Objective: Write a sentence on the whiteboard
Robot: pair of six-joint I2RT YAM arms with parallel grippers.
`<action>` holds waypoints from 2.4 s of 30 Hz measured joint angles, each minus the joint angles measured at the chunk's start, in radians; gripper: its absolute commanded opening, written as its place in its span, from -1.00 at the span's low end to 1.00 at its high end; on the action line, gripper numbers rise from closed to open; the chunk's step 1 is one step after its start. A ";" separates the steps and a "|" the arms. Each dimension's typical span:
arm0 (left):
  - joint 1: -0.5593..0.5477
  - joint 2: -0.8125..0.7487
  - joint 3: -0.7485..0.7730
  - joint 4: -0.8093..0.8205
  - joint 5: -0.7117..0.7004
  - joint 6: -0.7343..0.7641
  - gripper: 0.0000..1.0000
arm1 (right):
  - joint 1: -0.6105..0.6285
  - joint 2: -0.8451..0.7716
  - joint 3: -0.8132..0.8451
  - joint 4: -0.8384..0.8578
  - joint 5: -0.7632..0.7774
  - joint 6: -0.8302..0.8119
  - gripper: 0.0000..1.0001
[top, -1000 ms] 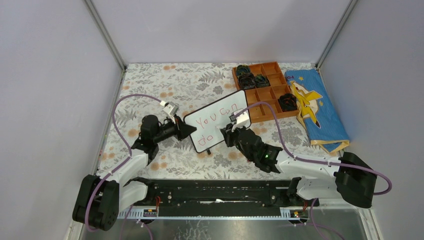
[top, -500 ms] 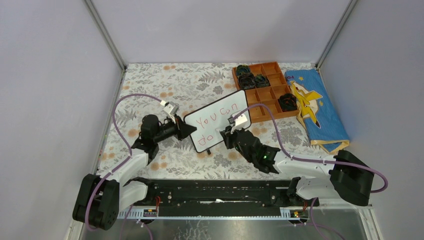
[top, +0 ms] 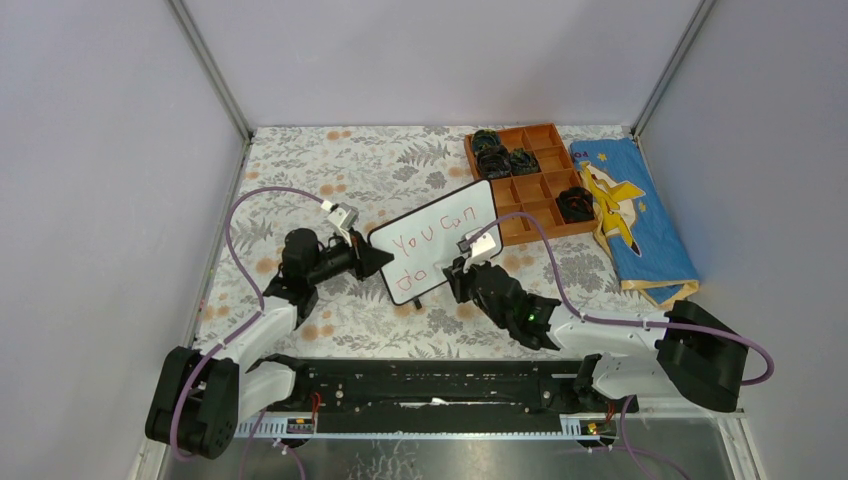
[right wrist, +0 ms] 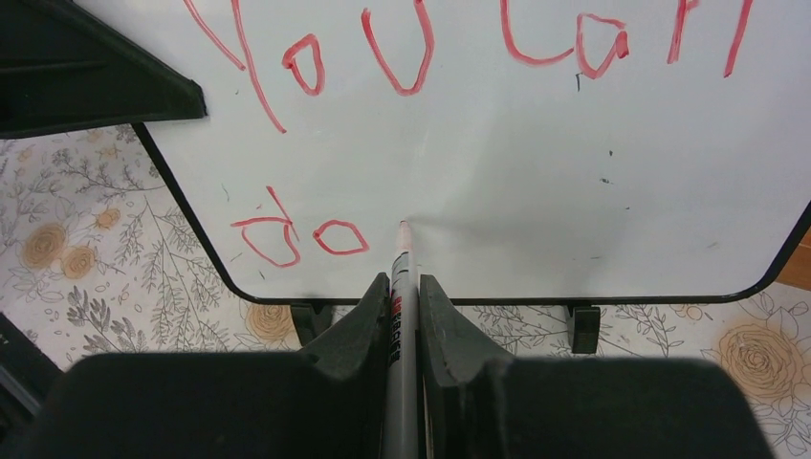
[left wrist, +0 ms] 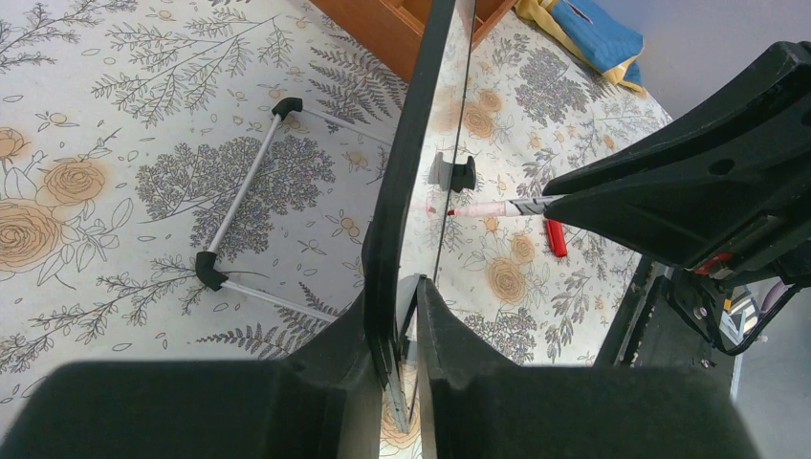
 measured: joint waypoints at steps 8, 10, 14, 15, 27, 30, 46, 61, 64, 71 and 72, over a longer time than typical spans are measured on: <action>0.000 0.000 0.000 0.000 0.000 0.000 -0.75 | 0.000 0.001 0.000 0.035 0.025 0.000 -1.00; 0.000 0.000 0.000 0.000 0.000 0.000 -0.75 | 0.000 0.005 0.000 0.045 0.029 0.000 -1.00; 0.000 0.000 0.000 0.000 -0.001 0.000 -0.75 | 0.000 0.027 0.000 0.061 0.039 0.000 -1.00; 0.000 0.000 0.000 -0.001 -0.003 0.000 -0.75 | 0.000 0.029 0.000 0.065 0.040 0.000 -1.00; 0.000 0.000 0.000 -0.002 -0.005 0.000 -0.75 | 0.000 0.032 -0.005 0.074 0.042 0.007 -1.00; 0.000 0.000 0.000 -0.002 -0.005 0.000 -0.75 | 0.000 0.031 -0.017 0.080 0.040 0.016 -1.00; -0.001 0.000 0.000 -0.002 -0.005 0.000 -0.75 | 0.000 0.027 -0.056 0.062 0.043 0.042 -1.00; -0.002 0.000 0.000 -0.002 -0.005 0.000 -0.75 | 0.000 -0.043 -0.068 0.042 0.073 0.041 -1.00; -0.003 0.000 0.000 -0.002 -0.005 0.000 -0.75 | 0.001 -0.059 -0.076 0.051 0.044 0.037 -1.00; -0.003 0.000 0.000 -0.002 -0.005 0.000 -0.75 | 0.002 -0.044 -0.075 0.064 -0.011 0.034 -1.00; -0.004 0.000 0.000 -0.002 -0.005 0.000 -0.75 | 0.002 -0.040 -0.075 0.065 -0.013 0.033 -1.00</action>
